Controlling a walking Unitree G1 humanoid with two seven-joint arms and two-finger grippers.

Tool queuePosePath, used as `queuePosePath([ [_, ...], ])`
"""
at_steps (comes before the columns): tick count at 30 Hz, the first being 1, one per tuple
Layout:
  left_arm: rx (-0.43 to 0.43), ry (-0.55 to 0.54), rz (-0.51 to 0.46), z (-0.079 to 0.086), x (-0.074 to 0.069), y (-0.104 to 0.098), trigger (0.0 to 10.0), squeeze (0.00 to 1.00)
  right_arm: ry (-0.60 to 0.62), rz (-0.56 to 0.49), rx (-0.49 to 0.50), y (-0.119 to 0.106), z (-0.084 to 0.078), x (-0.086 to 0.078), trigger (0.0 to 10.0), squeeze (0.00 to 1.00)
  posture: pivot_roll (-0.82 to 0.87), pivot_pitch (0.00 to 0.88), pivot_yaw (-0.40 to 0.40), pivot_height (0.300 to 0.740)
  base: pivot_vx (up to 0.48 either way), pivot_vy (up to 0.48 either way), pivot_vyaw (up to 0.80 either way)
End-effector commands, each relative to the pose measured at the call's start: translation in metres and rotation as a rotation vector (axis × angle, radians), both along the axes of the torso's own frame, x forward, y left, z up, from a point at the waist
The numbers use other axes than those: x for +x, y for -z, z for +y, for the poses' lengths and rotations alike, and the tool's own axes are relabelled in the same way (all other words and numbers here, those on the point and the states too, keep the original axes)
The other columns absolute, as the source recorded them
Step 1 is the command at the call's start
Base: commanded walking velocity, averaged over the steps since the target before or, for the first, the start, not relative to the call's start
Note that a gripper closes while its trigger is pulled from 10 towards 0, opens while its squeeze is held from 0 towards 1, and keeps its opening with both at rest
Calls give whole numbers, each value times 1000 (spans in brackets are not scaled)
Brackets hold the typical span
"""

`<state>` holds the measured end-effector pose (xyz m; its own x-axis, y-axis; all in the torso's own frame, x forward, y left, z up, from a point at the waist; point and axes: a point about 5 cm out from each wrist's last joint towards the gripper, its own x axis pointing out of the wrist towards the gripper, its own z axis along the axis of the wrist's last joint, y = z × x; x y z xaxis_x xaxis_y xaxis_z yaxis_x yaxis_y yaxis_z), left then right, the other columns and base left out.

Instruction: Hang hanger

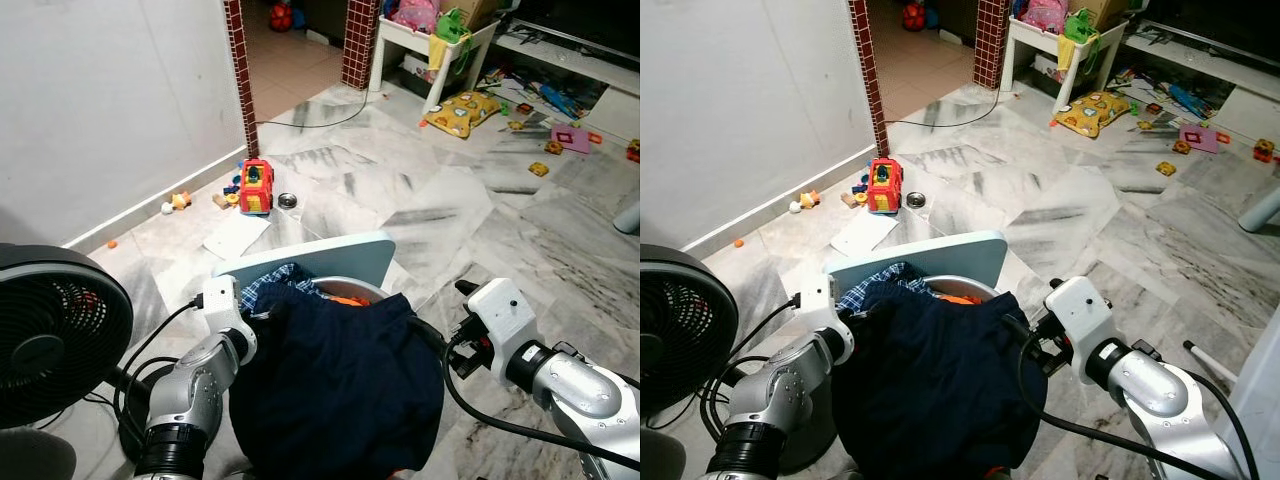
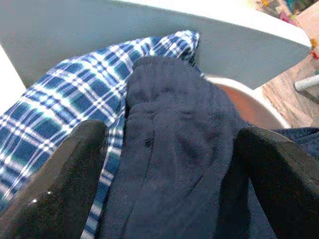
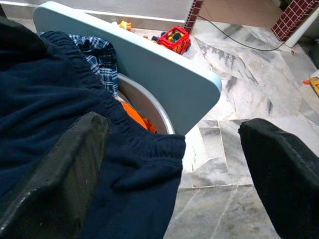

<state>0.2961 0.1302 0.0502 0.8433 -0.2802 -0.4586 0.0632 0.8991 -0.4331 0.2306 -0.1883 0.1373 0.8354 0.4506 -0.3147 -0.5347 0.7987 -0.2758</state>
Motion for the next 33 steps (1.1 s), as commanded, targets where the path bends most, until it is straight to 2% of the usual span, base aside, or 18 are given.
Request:
queuePosePath([
  [1,0,16,-40,-1,4,-9,10000,0,0,-26,-10,-6,-1,-1,10000,0,-314,131,-27,740,0,0,0],
  [8,3,15,-45,2,9,-7,10000,0,-6,-23,-14,-4,0,0,10000,0,-324,123,-25,740,0,0,0],
  [14,6,60,-6,0,14,-2,9765,0,-5,-20,-21,-3,-1,-2,10000,0,-339,114,-22,740,0,0,0],
  [15,-7,75,0,-2,16,-1,6275,0,-3,-22,-22,-4,-1,-2,10000,0,-342,113,-21,740,0,0,0],
  [17,-14,80,1,-3,16,0,6275,0,-3,-22,-22,-4,-1,-2,10000,0,-342,113,-21,740,0,0,0],
  [18,-7,88,0,-4,17,0,3216,0,-2,-23,-23,-4,-1,-2,10000,0,-347,111,-21,740,0,0,0],
  [19,-1,93,-1,-4,17,0,3216,0,-1,-23,-24,-4,-2,-3,10000,0,-347,111,-21,740,0,0,0],
  [20,2,103,0,-5,18,1,1373,0,1,-24,-26,-5,-2,-3,10000,0,-348,110,-21,740,0,0,0],
  [21,2,109,4,-6,19,2,0,0,4,-24,-28,-5,-3,-3,10000,0,-349,111,-21,740,0,0,0],
  [33,20,107,63,2,18,17,0,0,1,-23,-36,-5,-2,-2,10000,0,-349,118,-20,740,0,0,0],
])
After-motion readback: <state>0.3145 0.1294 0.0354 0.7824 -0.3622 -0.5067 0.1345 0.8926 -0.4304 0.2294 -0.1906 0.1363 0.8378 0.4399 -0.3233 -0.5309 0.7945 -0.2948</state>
